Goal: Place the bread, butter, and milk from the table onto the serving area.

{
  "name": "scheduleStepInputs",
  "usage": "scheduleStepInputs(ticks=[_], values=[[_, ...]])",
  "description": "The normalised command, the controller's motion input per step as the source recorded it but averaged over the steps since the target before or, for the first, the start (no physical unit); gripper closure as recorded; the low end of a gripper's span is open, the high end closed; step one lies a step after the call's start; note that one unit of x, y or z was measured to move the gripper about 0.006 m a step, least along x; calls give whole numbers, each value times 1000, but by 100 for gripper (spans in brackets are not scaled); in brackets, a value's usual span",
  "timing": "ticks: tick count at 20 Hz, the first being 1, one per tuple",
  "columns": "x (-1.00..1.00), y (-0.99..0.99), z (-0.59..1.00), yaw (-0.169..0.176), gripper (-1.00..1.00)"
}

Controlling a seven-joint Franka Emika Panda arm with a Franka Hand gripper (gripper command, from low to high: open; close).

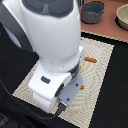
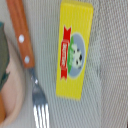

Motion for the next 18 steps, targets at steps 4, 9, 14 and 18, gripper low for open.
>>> scheduleStepInputs(ticks=[4,9,14,18], values=[[-746,786,625,27,-100],[-849,775,364,3,-100],[-807,754,114,2,-100],[-786,830,-55,0,-100]])
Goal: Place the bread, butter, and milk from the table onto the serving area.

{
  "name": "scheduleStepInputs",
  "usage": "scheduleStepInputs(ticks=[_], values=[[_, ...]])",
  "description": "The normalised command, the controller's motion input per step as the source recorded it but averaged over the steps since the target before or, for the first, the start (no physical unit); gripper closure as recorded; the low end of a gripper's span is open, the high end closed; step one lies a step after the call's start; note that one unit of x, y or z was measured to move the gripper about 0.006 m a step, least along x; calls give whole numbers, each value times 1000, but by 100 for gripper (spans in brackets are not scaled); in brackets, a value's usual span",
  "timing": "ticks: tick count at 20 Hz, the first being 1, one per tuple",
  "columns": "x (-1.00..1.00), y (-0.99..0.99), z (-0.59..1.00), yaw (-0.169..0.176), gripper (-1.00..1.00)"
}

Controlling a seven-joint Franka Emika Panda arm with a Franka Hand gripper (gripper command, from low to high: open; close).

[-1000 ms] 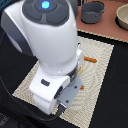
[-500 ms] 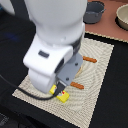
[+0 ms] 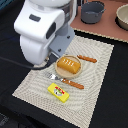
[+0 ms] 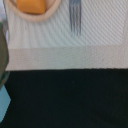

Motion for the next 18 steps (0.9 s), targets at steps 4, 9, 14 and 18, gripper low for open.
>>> scheduleStepInputs(ticks=[4,9,14,18], values=[[-776,851,-191,0,-100],[-737,885,-240,0,-100],[-750,875,-255,0,-100],[-742,883,-266,0,-100]])
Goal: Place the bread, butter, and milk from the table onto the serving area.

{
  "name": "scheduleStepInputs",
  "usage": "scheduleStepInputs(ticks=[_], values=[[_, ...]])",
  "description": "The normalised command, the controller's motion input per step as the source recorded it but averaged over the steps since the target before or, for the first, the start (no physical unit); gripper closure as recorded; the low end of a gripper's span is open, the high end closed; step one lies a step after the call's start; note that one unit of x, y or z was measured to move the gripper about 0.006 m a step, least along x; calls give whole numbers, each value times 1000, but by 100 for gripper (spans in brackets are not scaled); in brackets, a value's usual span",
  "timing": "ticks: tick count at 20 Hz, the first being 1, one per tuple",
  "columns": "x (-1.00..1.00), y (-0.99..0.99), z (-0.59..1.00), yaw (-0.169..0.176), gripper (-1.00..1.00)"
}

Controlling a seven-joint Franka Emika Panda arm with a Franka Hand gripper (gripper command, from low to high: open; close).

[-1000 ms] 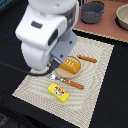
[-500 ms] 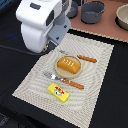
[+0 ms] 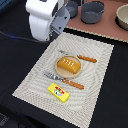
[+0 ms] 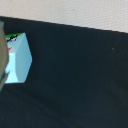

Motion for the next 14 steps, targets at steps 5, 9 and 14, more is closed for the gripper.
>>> scheduleStepInputs(ticks=[5,9,14], values=[[-766,871,-299,0,-100],[-787,859,-317,0,-100],[-779,631,-350,0,-100]])
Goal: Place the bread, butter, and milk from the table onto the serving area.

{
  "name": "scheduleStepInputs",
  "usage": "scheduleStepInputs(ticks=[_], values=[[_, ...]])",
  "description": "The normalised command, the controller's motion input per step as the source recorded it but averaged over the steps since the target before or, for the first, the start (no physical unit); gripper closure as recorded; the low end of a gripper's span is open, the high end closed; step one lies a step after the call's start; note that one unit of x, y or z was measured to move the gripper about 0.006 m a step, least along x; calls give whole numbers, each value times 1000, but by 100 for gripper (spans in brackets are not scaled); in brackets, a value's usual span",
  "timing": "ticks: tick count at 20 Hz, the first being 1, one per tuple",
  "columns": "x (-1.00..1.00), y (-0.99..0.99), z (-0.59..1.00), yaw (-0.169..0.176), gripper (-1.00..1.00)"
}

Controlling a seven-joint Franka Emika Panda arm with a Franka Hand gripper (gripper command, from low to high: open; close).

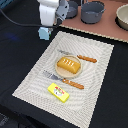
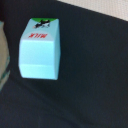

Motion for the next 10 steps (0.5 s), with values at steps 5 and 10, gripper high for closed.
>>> scheduleStepInputs(ticks=[5,10], values=[[-534,263,-321,0,-100],[-323,46,-291,0,-100]])
